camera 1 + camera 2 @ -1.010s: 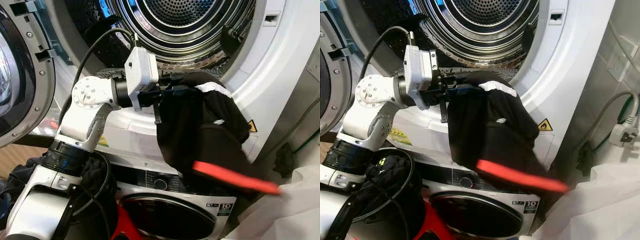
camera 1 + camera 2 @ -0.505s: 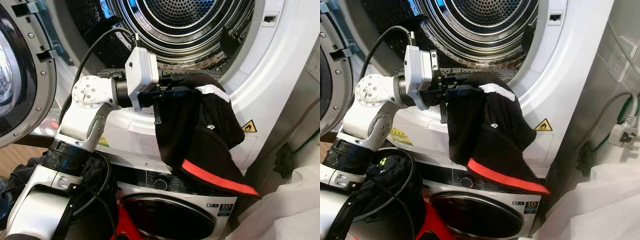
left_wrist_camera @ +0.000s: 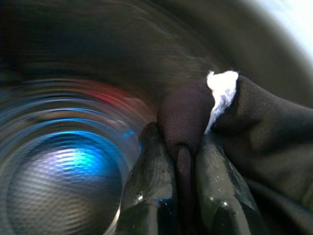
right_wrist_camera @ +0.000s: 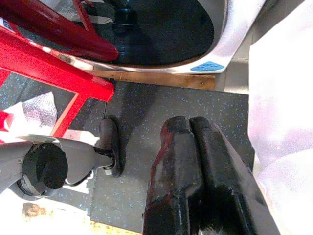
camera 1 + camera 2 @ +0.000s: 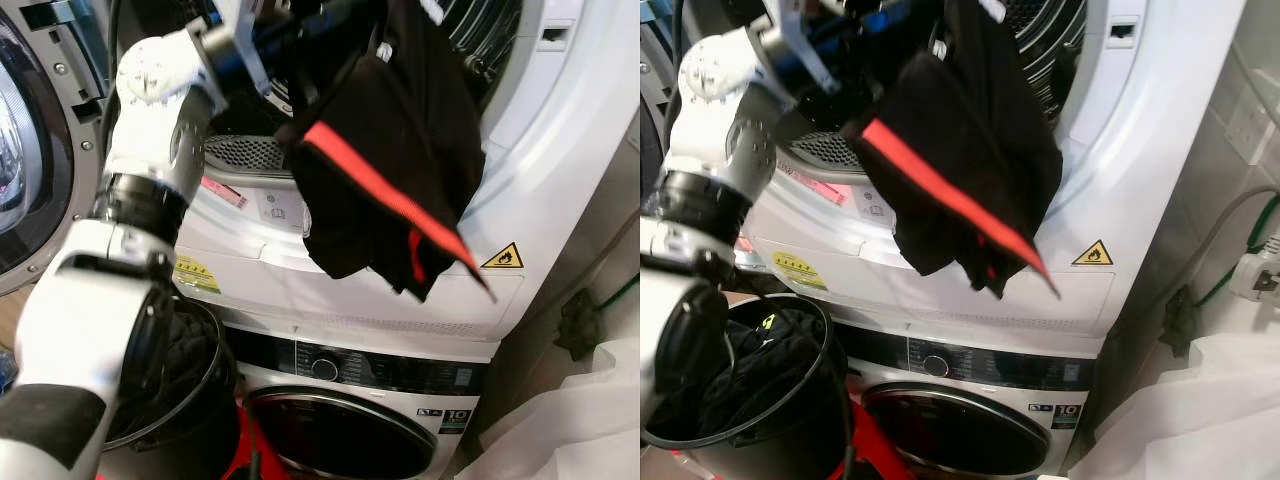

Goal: Clothes washing

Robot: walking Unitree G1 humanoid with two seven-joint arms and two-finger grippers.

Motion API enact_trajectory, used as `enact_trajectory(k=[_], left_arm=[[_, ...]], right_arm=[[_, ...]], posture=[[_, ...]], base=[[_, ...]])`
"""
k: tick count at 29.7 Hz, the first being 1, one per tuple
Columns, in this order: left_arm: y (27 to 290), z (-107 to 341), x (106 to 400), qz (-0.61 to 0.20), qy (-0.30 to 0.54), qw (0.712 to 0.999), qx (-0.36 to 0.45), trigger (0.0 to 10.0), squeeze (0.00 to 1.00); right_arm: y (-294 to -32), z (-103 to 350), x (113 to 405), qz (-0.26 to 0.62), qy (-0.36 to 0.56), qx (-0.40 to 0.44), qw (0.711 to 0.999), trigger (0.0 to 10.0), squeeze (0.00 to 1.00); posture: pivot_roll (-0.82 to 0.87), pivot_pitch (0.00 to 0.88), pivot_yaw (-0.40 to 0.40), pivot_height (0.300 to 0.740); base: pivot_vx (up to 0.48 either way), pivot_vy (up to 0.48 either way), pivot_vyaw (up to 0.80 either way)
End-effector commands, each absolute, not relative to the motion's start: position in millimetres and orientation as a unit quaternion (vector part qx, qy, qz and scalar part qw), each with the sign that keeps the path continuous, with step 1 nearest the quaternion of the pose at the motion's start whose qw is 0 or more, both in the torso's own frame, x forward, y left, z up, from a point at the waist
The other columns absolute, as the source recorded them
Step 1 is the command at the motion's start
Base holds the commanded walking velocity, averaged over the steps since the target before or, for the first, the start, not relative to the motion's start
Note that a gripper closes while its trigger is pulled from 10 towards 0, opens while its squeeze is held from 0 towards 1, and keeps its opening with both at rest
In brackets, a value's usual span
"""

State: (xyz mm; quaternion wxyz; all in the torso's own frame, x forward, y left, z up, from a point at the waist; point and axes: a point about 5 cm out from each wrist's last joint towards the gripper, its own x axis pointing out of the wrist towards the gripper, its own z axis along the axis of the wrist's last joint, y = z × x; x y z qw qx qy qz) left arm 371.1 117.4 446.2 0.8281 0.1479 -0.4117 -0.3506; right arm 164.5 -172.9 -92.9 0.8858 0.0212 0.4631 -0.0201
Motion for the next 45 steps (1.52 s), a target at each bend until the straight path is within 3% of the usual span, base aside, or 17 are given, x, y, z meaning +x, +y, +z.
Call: enact_trajectory(k=[1,2,5,17,18,20,27,33,39,45], left_arm=[[145,472,370,-0.224,-0.44,0.86,0.131,0.0,0.0],[157,473,374,-0.166,-0.431,0.879,0.118,0.0,0.0],[175,468,380,-0.097,-0.411,0.901,0.1,0.0,0.0],[180,464,384,-0.041,-0.399,0.908,0.117,0.0,0.0],[172,427,401,-0.106,-0.309,0.934,0.143,10.0,0.0],[165,363,416,-0.219,-0.162,0.947,0.169,10.0,0.0],[172,348,416,-0.252,-0.102,0.939,0.209,10.0,0.0],[177,346,416,-0.246,-0.107,0.944,0.193,10.0,0.0],[162,357,414,-0.273,-0.126,0.925,0.231,10.0,0.0],[143,394,408,-0.253,-0.235,0.924,0.165,10.0,0.0]], right_arm=[[-169,-94,164,-0.017,0.465,0.024,0.885,10.0,0.0],[-169,-94,163,-0.017,0.465,0.024,0.885,10.0,0.0],[-169,-96,158,-0.028,0.466,0.03,0.884,10.0,0.0],[-169,-97,153,-0.032,0.468,0.033,0.883,10.0,0.0],[-169,-99,148,-0.034,0.471,0.034,0.881,10.0,0.0],[-170,-101,141,-0.036,0.475,0.033,0.879,10.0,0.0],[-171,-100,144,-0.039,0.47,0.034,0.881,10.0,0.0],[-170,-101,142,-0.039,0.471,0.035,0.881,10.0,0.0],[-169,-102,140,-0.036,0.474,0.033,0.879,10.0,0.0],[-168,-100,145,-0.039,0.466,0.034,0.883,10.0,0.0]], posture=[[0.06,0.0,0.12,0.74],[0.03,0.0,0.13,0.74],[0.01,0.0,0.14,0.74],[0.0,0.0,0.145,0.74],[-0.03,0.0,0.155,0.74],[-0.03,0.0,0.149,0.74],[-0.03,0.0,0.153,0.74],[-0.03,0.0,0.156,0.74],[-0.03,0.0,0.159,0.74],[-0.04,0.0,0.161,0.74]], base=[[0.0,0.0,0.0],[0.0,0.0,0.0],[0.0,0.0,0.0],[0.0,0.0,0.0],[0.0,0.0,0.0],[0.0,0.0,0.0],[0.0,0.0,0.0],[0.0,0.0,0.0],[0.0,0.0,0.0],[0.0,0.0,0.0]])
